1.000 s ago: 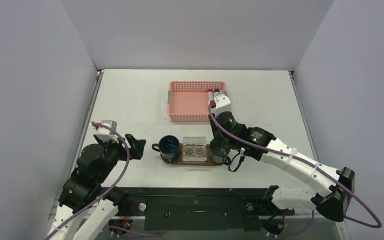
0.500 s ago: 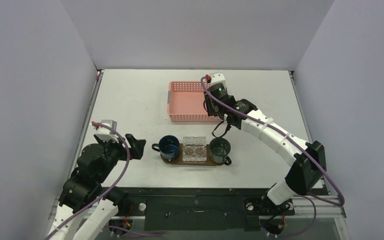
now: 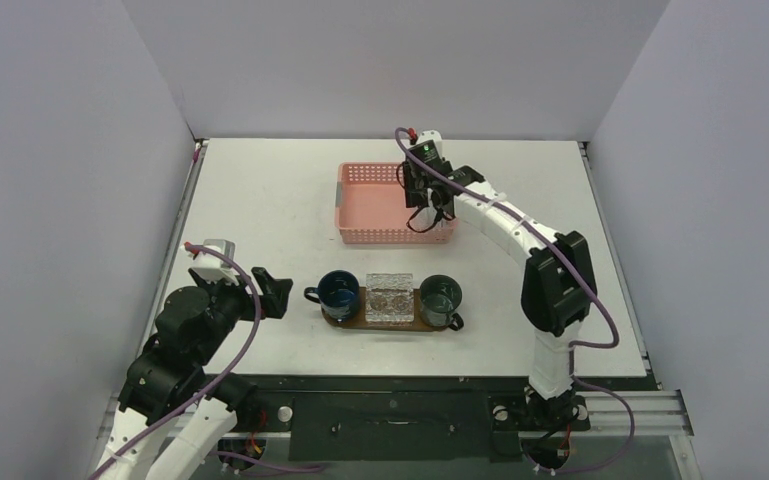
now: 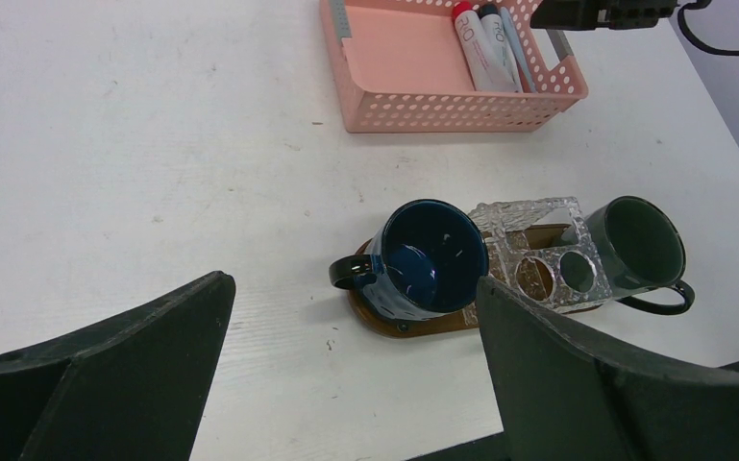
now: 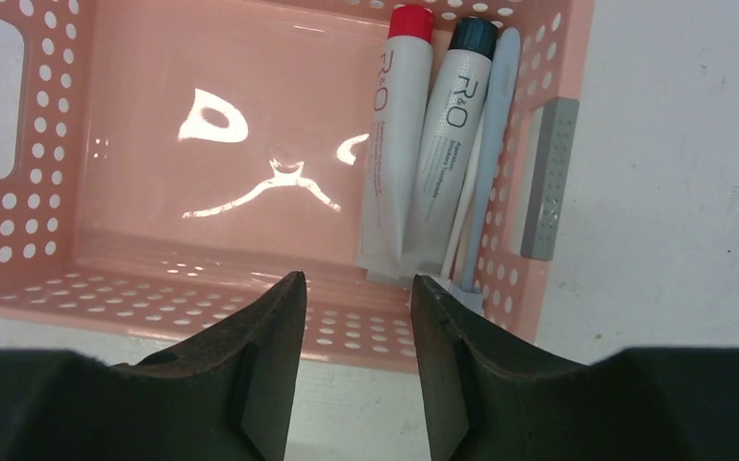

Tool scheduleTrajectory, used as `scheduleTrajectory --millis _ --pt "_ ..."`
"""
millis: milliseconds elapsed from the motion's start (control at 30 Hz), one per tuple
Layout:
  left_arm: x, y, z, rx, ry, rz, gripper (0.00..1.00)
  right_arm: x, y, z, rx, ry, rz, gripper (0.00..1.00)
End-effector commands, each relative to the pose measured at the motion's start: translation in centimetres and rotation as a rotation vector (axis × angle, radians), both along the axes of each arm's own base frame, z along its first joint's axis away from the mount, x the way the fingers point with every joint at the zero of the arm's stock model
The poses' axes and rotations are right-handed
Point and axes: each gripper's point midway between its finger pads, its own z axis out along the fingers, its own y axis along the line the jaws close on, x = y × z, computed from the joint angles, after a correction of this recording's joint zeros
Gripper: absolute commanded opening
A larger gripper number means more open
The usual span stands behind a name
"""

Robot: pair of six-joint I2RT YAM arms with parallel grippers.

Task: Prepare toiletry sets of a toothbrush and toothpaste on the tray

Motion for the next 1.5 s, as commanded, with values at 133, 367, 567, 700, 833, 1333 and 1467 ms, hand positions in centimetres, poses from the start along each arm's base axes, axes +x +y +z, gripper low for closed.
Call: scheduleTrajectory --millis 133,367,567,700,833,1333,1467 --pt "0.8 0.0 1.1 -0.007 -0.048 0.012 0.96 4.4 0.9 -0.9 0.066 0.004 -0.041 0.41" --pt "0.8 0.2 1.2 -0.006 -0.051 0.018 0.96 6.6 1.1 -3.9 0.058 0.050 -0.067 0.41" --pt "0.8 0.2 1.0 -0.003 -0.046 0.022 0.96 7.7 1.0 -6.2 0.044 0.087 -0.083 0.41" --pt "0.9 0.2 1.0 -0.002 -0.043 0.023 0.96 8.2 0.4 -7.2 0.035 0.099 -0.102 0.41" --pt "0.9 0.2 1.0 -0.002 -0.045 0.024 0.96 8.5 0.0 -8.0 0.030 0.117 -0.106 0.41" --pt "1.0 0.1 0.9 0.000 -0.041 0.021 0.96 8.5 0.4 -11.7 0.018 0.197 -0.083 0.41" --pt "1.0 0.1 0.9 0.002 -0.039 0.021 0.96 8.4 0.4 -12.3 0.017 0.210 -0.079 0.34"
